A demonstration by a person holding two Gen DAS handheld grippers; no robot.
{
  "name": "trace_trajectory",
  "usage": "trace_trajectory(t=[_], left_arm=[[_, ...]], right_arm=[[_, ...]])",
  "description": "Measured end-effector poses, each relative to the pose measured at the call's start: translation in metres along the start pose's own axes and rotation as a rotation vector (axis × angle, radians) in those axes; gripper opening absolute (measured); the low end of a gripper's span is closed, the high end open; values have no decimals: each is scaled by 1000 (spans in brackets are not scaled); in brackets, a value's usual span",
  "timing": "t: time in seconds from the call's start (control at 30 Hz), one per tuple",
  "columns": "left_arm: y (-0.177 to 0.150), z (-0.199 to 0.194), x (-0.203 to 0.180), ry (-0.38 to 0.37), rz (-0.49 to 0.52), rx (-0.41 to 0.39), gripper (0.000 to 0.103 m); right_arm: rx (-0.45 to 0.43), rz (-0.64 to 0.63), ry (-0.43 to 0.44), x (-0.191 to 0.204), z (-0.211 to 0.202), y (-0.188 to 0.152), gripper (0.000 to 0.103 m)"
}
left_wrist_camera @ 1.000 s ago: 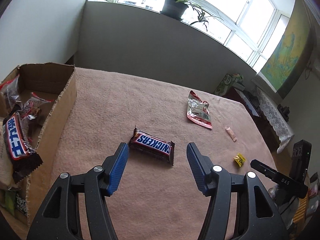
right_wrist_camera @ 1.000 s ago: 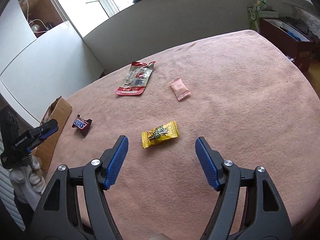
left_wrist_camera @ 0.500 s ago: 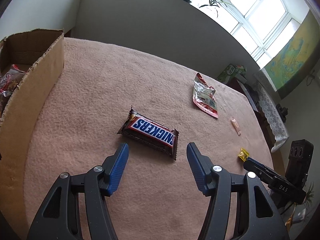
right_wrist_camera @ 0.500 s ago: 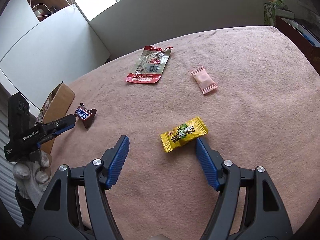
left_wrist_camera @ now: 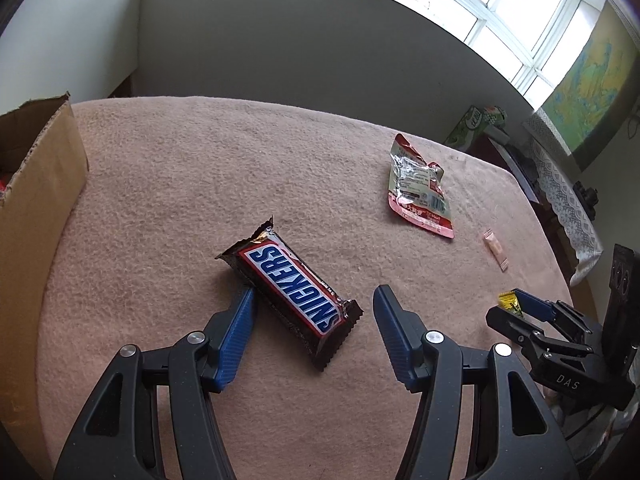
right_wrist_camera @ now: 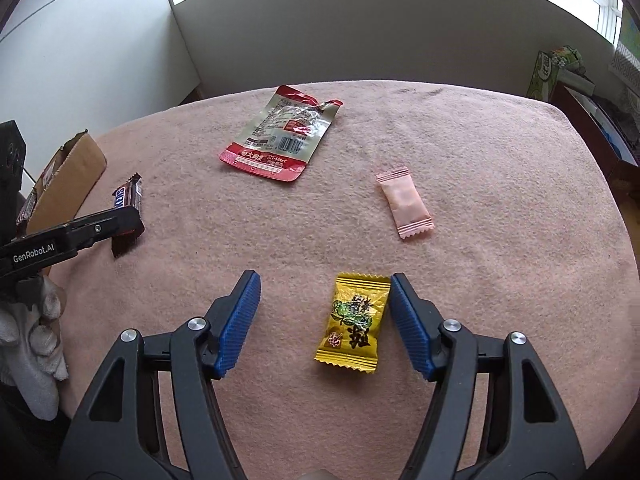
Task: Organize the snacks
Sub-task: 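Grasp the Snickers bar with the left tool while the right tool grasps the yellow candy packet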
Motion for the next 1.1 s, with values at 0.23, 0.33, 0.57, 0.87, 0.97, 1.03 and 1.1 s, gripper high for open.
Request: trace_trajectory(t=[0.23, 0.33, 0.57, 0.87, 0.97, 1.03, 1.1], left_arm=[[1, 8, -17, 120, 127, -37, 60], [2, 10, -17, 137, 138, -43, 60], [-1, 4, -5, 114, 130, -52, 45], [5, 6, 3, 141, 97, -48, 54], [8, 11, 2, 143, 95, -50, 53], [10, 13, 2, 146, 88, -58, 43], [12, 13, 6, 150, 77, -62, 28]], right_arm=[[-9, -13, -16, -6, -5, -2, 53], [-10, -26, -34, -10, -7, -4, 43], [-15, -28, -36, -13, -12, -7, 40], [-21, -43, -78, -13, -16, -11, 40], [-17, -64, -101, -11, -15, -12, 40], [-16, -69, -101, -10, -15, -13, 40], [-19, -66, -100, -11, -15, -13, 37]])
Point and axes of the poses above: each gripper's, at about its wrist camera, not at the fingertips, and z roughly the way its jaws point, x to its left, y to its top, the point moved 8 cm from there along z, roughly the way its jaws point, and after that the axes turned 10 degrees about y, right-handed, at the moved point
